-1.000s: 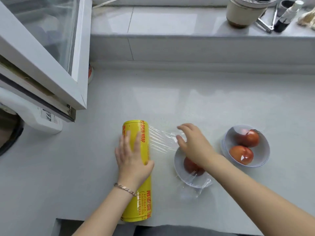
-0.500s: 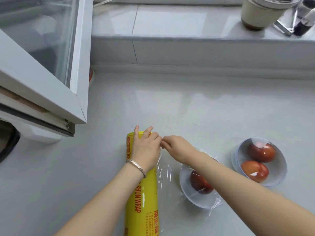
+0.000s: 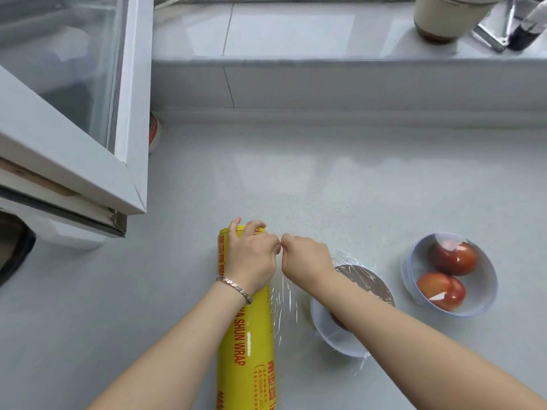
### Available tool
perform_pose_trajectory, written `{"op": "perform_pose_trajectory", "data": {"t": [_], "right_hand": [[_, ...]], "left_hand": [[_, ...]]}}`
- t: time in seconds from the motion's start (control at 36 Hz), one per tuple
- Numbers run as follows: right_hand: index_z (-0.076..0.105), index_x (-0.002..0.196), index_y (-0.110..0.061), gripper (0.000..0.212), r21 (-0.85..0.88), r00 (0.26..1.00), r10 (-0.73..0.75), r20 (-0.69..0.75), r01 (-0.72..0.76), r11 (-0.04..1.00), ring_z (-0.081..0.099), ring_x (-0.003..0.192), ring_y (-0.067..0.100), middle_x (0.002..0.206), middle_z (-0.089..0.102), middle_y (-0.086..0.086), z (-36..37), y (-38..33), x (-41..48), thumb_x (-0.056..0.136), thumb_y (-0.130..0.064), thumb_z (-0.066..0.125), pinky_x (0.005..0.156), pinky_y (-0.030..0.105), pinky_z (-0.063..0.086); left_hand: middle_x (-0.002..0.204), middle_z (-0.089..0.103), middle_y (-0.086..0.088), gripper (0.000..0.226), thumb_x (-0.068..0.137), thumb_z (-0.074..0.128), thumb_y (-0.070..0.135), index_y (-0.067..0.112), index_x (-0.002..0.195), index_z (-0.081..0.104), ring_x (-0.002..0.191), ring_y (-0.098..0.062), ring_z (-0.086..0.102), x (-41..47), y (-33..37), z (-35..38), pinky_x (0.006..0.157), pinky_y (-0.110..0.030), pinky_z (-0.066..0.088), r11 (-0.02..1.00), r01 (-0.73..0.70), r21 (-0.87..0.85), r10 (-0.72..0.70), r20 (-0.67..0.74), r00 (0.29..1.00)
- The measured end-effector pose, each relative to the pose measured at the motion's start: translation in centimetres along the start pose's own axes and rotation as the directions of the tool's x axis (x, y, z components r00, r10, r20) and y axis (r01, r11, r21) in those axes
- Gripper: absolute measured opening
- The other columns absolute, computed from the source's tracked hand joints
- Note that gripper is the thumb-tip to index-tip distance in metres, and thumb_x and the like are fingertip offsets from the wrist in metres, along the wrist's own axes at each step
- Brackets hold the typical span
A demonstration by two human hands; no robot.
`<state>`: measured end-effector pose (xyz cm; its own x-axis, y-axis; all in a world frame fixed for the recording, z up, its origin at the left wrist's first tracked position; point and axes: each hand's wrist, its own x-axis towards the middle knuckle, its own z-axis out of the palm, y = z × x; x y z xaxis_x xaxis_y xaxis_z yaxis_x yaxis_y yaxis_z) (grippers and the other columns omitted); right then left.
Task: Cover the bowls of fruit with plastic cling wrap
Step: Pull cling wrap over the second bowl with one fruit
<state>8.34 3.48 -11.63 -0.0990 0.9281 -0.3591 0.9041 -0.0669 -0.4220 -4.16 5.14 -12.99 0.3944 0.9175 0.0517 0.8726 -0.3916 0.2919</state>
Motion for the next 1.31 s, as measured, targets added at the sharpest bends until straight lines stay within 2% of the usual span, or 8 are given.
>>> {"op": "perform_pose_trajectory", "data": {"t": [0.42, 0.56, 0.67, 0.81, 0.92, 1.03, 1.14, 1.31], "right_hand": [[0.056, 0.092, -0.013, 0.018, 0.105, 0.945, 0.278, 0.17, -0.298, 0.949, 0.057, 0.099, 0.031, 0.105, 0.063, 0.01, 0.4, 0.6, 1.8, 0.086, -0.022, 0.042, 0.083, 0.037, 0.043], [0.05, 0.079, -0.013, 0.027, 0.276, 0.977, 0.115, 0.18, -0.163, 0.947, 0.048, 0.079, 0.024, 0.088, 0.061, 0.012, -0.7, 1.2, 2.3, 0.097, -0.021, 0.032, 0.07, 0.031, 0.036], [0.057, 0.073, -0.017, 0.031, 0.566, 0.966, 0.057, 0.252, -0.195, 0.801, 0.054, 0.061, 0.013, 0.061, 0.055, -0.002, -1.5, 1.7, 1.6, 0.096, -0.02, 0.037, 0.061, 0.023, 0.04], [0.061, 0.08, -0.013, 0.028, 0.782, 0.959, 0.043, 0.28, -0.253, 0.569, 0.057, 0.064, 0.015, 0.065, 0.061, 0.004, -2.6, 1.8, 0.5, 0.093, -0.018, 0.038, 0.072, 0.025, 0.041], [0.066, 0.09, -0.014, 0.025, 0.643, 0.953, 0.011, 0.302, -0.212, 0.736, 0.059, 0.073, 0.011, 0.073, 0.064, -0.003, -2.3, 1.7, -0.1, 0.086, -0.038, 0.057, 0.078, 0.028, 0.044], [0.066, 0.1, -0.014, 0.04, 0.459, 0.968, 0.002, 0.252, -0.121, 0.88, 0.052, 0.072, 0.007, 0.073, 0.055, -0.011, -1.4, 1.2, -0.4, 0.078, -0.047, 0.066, 0.063, 0.017, 0.039], [0.065, 0.092, -0.012, 0.031, 0.435, 0.973, -0.043, 0.226, -0.061, 0.898, 0.047, 0.064, 0.006, 0.067, 0.049, -0.011, -0.6, 0.1, -0.7, 0.082, -0.041, 0.064, 0.055, 0.015, 0.034], [0.049, 0.064, -0.024, 0.027, 0.365, 0.976, -0.027, 0.215, -0.055, 0.93, 0.048, 0.076, 0.015, 0.066, 0.049, -0.008, 0.1, -0.2, -0.9, 0.085, -0.035, 0.061, 0.064, 0.025, 0.033]], "left_hand": [[0.064, 0.062, 0.015, 0.029, 0.079, 0.038, 0.027, 0.027, 0.061, 0.061, 0.092, -0.018, 0.063, -0.4, 0.0, -0.7, 0.104, -0.041, 0.01, 0.984, -0.072, -0.161, 0.078, 0.027, 0.997], [0.072, 0.064, 0.008, 0.028, 0.084, 0.042, 0.024, 0.021, 0.069, 0.066, 0.087, -0.017, 0.061, -0.1, 0.3, -0.5, 0.107, -0.043, 0.013, 0.981, -0.011, -0.195, 0.009, -0.011, 1.0], [0.073, 0.059, 0.015, 0.031, 0.086, 0.038, 0.03, 0.022, 0.075, 0.066, 0.09, -0.005, 0.052, -0.5, -0.9, -0.9, 0.108, -0.032, 0.006, 0.965, 0.028, -0.259, -0.038, -0.033, 0.999], [0.079, 0.057, 0.011, 0.041, 0.082, 0.037, 0.041, 0.015, 0.095, 0.066, 0.099, -0.007, 0.042, -1.2, -2.0, -2.0, 0.108, -0.038, 0.014, 0.95, 0.055, -0.307, -0.073, -0.045, 0.996], [0.115, 0.053, -0.014, 0.064, 0.078, 0.047, 0.057, 0.011, 0.123, 0.052, 0.112, -0.022, 0.033, -2.2, -2.2, -2.2, 0.1, -0.052, 0.032, 0.973, 0.192, -0.131, -0.203, -0.079, 0.976], [0.143, 0.024, -0.015, 0.1, 0.069, 0.071, 0.055, 0.011, 0.143, 0.021, 0.133, -0.031, 0.022, -3.0, -1.1, -3.2, 0.107, -0.044, 0.027, 0.779, 0.586, -0.222, -0.573, 0.127, 0.81], [0.14, 0.028, -0.019, 0.114, 0.061, 0.078, 0.056, 0.014, 0.144, 0.012, 0.127, -0.038, 0.036, -2.9, -0.8, -3.8, 0.1, -0.045, 0.037, 0.525, 0.792, -0.311, -0.73, 0.315, 0.607], [0.128, 0.049, -0.009, 0.103, 0.056, 0.084, 0.048, 0.019, 0.136, 0.027, 0.107, -0.028, 0.055, -2.7, -1.4, -3.3, 0.088, -0.038, 0.048, 0.465, 0.77, -0.437, -0.697, 0.356, 0.622]]}}
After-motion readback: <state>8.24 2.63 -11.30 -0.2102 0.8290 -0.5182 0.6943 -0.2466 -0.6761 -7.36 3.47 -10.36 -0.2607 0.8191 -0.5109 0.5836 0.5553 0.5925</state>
